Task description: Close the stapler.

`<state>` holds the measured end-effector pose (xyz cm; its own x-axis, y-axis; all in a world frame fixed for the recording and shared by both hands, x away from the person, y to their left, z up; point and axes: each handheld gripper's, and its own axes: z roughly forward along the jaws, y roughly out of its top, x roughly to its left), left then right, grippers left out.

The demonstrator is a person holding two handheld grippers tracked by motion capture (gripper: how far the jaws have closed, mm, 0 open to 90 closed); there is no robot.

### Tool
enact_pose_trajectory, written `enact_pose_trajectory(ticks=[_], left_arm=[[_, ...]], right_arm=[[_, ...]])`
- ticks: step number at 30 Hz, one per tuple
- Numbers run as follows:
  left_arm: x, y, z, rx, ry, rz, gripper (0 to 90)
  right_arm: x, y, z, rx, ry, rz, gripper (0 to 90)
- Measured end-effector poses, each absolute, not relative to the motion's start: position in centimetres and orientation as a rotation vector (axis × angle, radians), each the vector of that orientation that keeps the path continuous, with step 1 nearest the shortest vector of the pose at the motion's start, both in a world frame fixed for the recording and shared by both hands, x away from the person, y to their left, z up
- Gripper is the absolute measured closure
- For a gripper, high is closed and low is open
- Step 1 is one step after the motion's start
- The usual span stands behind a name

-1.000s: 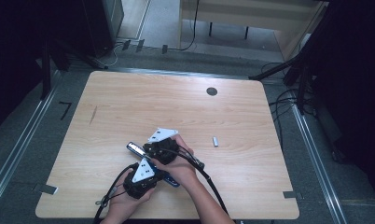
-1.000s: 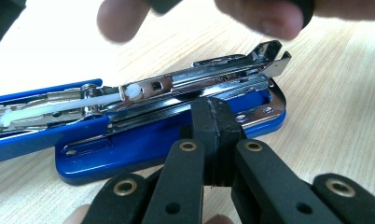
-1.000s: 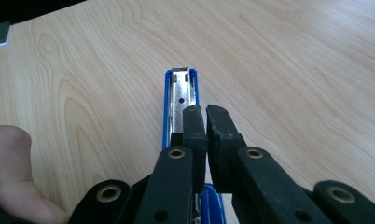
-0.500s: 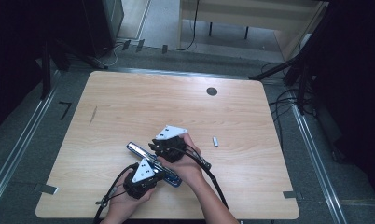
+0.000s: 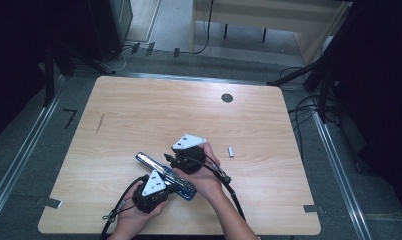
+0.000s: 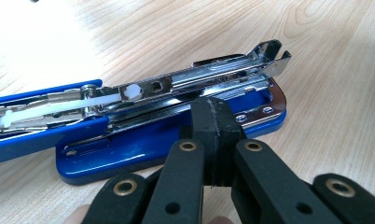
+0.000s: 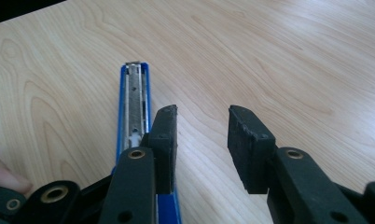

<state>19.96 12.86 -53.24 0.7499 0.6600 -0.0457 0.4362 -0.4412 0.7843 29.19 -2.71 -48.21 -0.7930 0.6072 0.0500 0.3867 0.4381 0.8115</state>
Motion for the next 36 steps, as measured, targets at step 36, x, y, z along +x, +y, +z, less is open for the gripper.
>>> enact_pose_trajectory(ticks=[36], left_arm=[[20.0, 12.9, -53.2, 2.106, 0.821, 0.337, 90.0]], right_arm=[[30.0, -9.2, -48.2, 1.115, 2.329, 1.178, 60.9]])
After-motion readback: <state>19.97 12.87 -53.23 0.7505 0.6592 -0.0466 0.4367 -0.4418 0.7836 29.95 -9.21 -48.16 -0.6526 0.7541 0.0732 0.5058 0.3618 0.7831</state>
